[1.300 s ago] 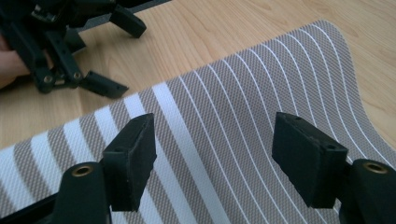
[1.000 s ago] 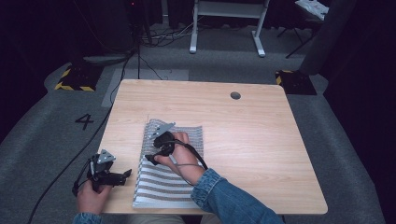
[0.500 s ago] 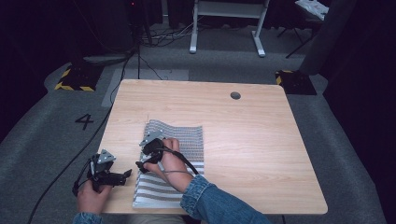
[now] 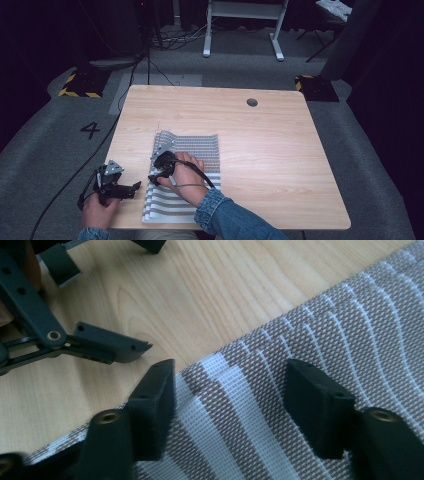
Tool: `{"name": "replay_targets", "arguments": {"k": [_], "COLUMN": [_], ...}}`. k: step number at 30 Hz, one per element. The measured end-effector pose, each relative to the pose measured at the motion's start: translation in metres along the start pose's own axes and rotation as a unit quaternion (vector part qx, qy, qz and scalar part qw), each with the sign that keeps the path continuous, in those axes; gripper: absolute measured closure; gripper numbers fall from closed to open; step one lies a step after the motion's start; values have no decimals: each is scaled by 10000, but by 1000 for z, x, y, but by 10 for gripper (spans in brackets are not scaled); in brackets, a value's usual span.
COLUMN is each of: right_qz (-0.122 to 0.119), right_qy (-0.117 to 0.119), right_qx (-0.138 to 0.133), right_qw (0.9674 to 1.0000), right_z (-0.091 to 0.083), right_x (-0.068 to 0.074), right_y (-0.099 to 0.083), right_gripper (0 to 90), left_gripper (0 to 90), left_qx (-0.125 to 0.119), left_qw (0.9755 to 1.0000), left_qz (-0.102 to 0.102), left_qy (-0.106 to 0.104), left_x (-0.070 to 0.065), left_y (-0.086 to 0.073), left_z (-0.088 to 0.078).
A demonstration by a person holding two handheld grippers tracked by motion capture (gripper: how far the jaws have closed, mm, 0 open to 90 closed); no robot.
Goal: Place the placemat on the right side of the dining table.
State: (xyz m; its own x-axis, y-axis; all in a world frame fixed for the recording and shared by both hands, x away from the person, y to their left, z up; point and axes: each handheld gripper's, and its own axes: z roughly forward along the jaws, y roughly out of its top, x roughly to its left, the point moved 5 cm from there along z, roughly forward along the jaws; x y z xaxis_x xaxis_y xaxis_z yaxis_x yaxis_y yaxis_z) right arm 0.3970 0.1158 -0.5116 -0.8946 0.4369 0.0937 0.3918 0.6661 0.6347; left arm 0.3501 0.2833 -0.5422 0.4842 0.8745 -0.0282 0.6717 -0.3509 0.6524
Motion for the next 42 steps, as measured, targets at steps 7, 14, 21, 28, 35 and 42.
{"name": "replay_targets", "arguments": {"k": [7, 14, 21, 28, 35, 42], "right_qz": [111, 91, 167, -3, 140, 156], "right_qy": [257, 283, 328, 201, -71, -426], "right_qx": [169, 186, 69, -314, -772, -1044], "right_qw": [9995, 9994, 9993, 9993, 9969, 9935], "right_z": [3, -4, -33, -81, -140, -187], "right_x": [0, 1, -2, -19, -36, -52], "right_y": [-3, -2, 1, 1, -6, -9], "right_gripper": [779, 883, 888, 887, 888, 889], "left_gripper": [2, 2, 2, 2, 3, 3], "left_qx": [-1, 2, -27, -17, -16, -34], "left_qw": [10000, 10000, 10000, 10000, 10000, 10000], "left_qz": [2, 4, 6, 5, -9, -33], "left_qy": [-3, -4, -20, -16, 15, 12], "left_x": [0, 0, 0, 1, 1, 1], "left_y": [0, 0, 1, 2, 2, 3], "left_z": [0, 0, 1, 2, 2, 2]}}
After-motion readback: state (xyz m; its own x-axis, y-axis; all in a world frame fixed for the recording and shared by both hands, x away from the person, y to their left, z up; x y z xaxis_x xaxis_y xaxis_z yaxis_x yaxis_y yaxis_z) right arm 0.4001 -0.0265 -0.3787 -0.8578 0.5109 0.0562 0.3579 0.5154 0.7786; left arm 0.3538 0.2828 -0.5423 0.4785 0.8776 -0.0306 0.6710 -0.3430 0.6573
